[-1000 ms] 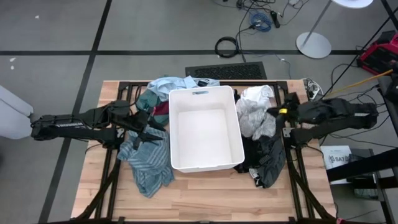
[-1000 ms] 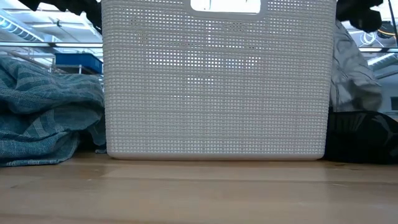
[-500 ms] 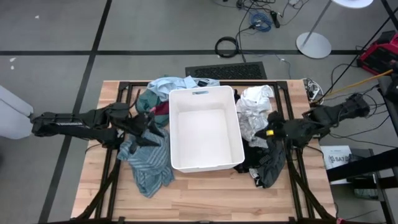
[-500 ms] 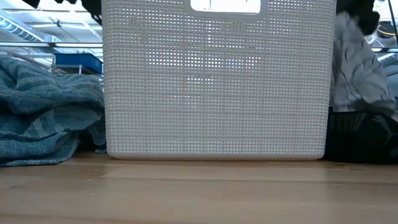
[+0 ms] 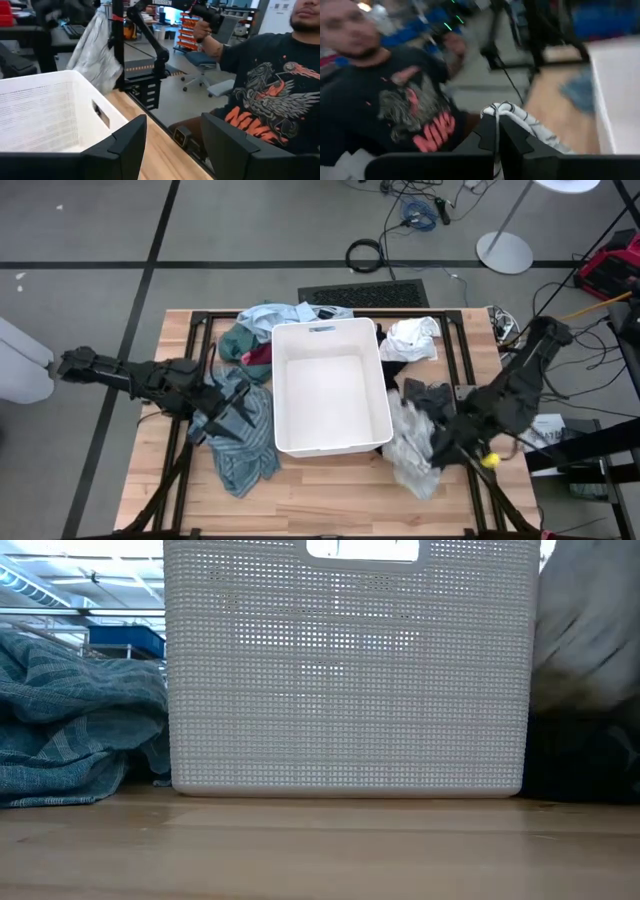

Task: Sort clothes
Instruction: Put the white and black towel into the white laundry organizer

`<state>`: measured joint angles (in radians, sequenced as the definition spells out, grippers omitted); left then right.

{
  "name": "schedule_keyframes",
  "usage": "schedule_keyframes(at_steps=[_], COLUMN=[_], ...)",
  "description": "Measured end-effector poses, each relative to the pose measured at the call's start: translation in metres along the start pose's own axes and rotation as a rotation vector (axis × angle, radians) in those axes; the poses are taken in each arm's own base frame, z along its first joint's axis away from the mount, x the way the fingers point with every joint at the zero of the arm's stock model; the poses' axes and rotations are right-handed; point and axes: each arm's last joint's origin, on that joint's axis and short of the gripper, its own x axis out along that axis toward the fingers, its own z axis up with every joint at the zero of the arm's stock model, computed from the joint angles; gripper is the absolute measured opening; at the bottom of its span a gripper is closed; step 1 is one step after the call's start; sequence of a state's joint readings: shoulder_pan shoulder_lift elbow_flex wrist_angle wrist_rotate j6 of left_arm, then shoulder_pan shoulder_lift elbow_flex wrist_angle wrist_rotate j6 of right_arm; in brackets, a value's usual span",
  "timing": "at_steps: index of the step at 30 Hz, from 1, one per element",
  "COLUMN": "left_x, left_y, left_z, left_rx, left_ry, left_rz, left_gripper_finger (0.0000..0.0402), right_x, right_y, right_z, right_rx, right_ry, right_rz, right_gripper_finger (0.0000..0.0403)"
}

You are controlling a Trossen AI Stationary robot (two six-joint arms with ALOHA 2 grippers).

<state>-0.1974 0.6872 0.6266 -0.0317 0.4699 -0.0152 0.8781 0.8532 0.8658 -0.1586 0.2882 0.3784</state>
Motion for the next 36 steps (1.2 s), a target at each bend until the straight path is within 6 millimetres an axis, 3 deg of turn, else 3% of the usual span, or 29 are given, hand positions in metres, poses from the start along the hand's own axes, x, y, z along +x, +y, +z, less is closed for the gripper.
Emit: schedule_keyframes(at_steps=[11, 16, 20, 24, 27, 32, 36], left_x=[0.007, 0.034, 0.071, 0.103, 0.121, 0.126, 0.128], left_y=[0.003, 0.008, 0.009, -0.002, -0.011, -0.023, -0.045], left_z=[0.002, -0.007, -0.033, -0.054, -0.064, -0.063, -0.059], left_rx=[0.019, -0.002, -0.043, -0.068, -0.078, -0.078, -0.097], left_ry=[-0.032, 0.009, 0.123, 0.178, 0.166, 0.131, 0.089], left_rz=[0.003, -0.032, -0.046, -0.13, -0.179, -0.001, -0.06], left_gripper_finger=[0.0198, 0.0198, 0.0198, 0.0198, 0.0198, 0.0198, 0.0198], right_x=[0.033, 0.05, 0.065, 0.083, 0.094, 0.097, 0.099], right_y=[0.016, 0.0, -0.015, -0.022, -0.025, -0.029, -0.035], right_z=[0.01, -0.014, -0.041, -0.061, -0.065, -0.065, -0.061], right_rx=[-0.199, 0.005, 0.218, 0.326, 0.337, 0.319, 0.289], right_ry=[-0.222, -0.034, 0.13, 0.239, 0.238, 0.202, 0.172], right_rz=[0.04, -0.138, -0.315, -0.352, -0.35, -0.408, -0.428], right_gripper_finger=[0.0, 0.0, 0.0, 0.0, 0.0, 0.0, 0.0])
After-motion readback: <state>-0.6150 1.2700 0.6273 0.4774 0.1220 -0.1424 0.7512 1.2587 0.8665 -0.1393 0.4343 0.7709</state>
